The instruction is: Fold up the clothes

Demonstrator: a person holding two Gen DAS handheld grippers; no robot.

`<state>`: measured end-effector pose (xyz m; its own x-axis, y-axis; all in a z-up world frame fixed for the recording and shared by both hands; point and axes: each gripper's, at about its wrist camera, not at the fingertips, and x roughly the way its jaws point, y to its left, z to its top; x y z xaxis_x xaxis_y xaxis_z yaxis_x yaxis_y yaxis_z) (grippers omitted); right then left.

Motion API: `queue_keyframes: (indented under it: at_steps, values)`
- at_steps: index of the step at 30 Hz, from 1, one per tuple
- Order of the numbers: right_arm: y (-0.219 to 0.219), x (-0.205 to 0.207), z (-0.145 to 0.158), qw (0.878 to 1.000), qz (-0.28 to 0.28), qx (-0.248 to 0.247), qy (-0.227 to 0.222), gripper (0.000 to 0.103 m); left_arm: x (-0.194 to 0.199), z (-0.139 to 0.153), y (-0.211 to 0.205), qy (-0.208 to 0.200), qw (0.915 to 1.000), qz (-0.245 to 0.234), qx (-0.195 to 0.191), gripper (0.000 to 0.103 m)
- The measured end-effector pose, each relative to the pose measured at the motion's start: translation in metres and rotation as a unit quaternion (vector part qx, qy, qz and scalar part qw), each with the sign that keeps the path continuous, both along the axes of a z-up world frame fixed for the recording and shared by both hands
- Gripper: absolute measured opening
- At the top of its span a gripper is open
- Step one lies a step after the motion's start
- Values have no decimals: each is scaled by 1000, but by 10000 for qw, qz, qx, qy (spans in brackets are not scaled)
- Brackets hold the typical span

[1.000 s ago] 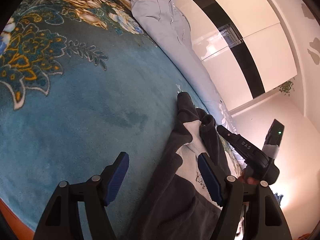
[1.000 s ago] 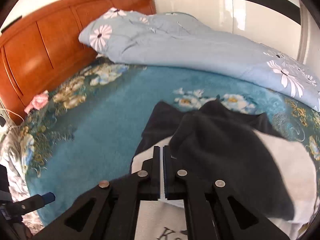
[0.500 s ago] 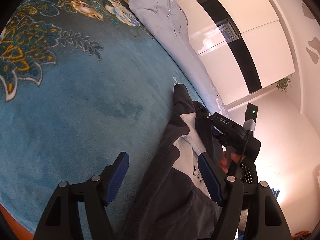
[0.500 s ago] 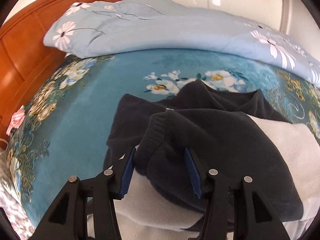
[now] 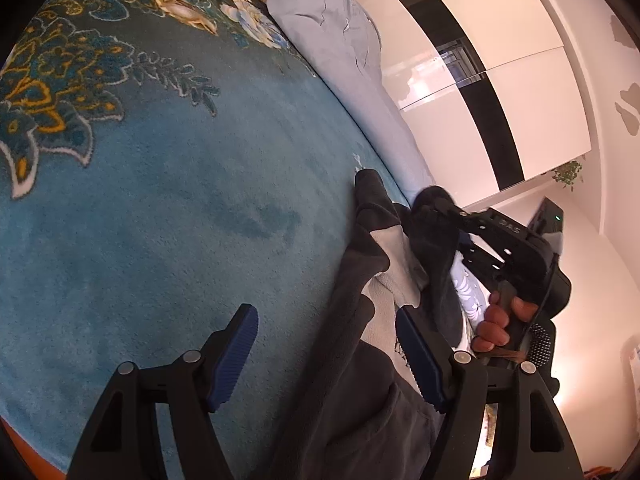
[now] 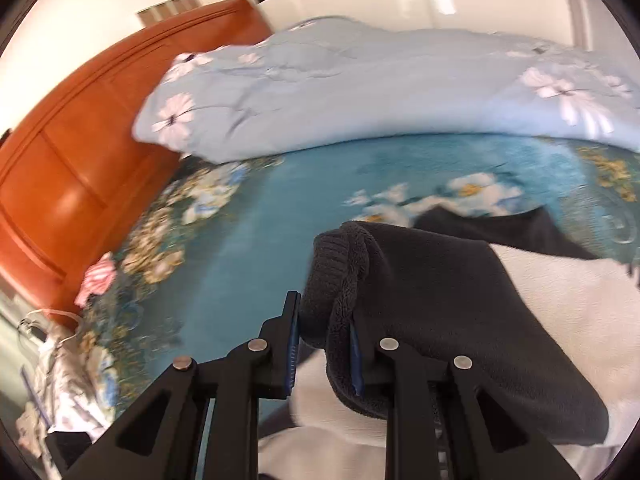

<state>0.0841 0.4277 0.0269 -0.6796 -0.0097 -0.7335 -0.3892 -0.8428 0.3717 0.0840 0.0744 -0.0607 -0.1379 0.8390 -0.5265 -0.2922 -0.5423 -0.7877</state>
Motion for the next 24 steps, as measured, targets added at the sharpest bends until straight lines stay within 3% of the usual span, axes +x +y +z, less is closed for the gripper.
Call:
queue_keyframes:
  at_steps: [2, 4, 7, 8, 9, 11, 14, 18, 21, 24]
  values:
    - [-9, -11, -16, 9996, 40, 115, -269, 23, 2, 0, -2, -8, 10000, -9, -58, 75]
    - [-10, -18, -37, 9988, 39, -74, -486, 26, 4, 0, -3, 13, 9999, -17, -124, 75]
    - [-5, -13, -44, 9980, 152, -487, -374, 39, 7, 5, -4, 117, 9995, -56, -284, 75]
    - [-3, -12, -45, 9973, 191, -625, -330, 51, 8, 7, -5, 154, 9992, -82, -353, 75]
    - [-1, -6, -42, 9963, 290, -774, -234, 58, 10, 9, -4, 197, 9988, -131, -432, 75]
    - [-2, 12, -30, 9953, 444, -859, -14, 58, 14, 11, 0, 244, 9980, -314, -494, 75]
    - [-9, 60, -6, 9963, 530, -637, 231, 61, 25, 10, 3, 238, 9962, -612, -566, 75]
    - [-7, 154, 4, 9988, 411, -180, 217, 68, 42, 2, 8, 213, 9924, -920, -785, 75]
    - [3, 233, -8, 9996, -30, 240, -146, 68, 50, -4, 5, 126, 9911, -1041, -818, 75]
    - [21, 313, -25, 9969, -760, 97, -186, 68, 57, -9, 1, 42, 9906, -1117, -783, 75]
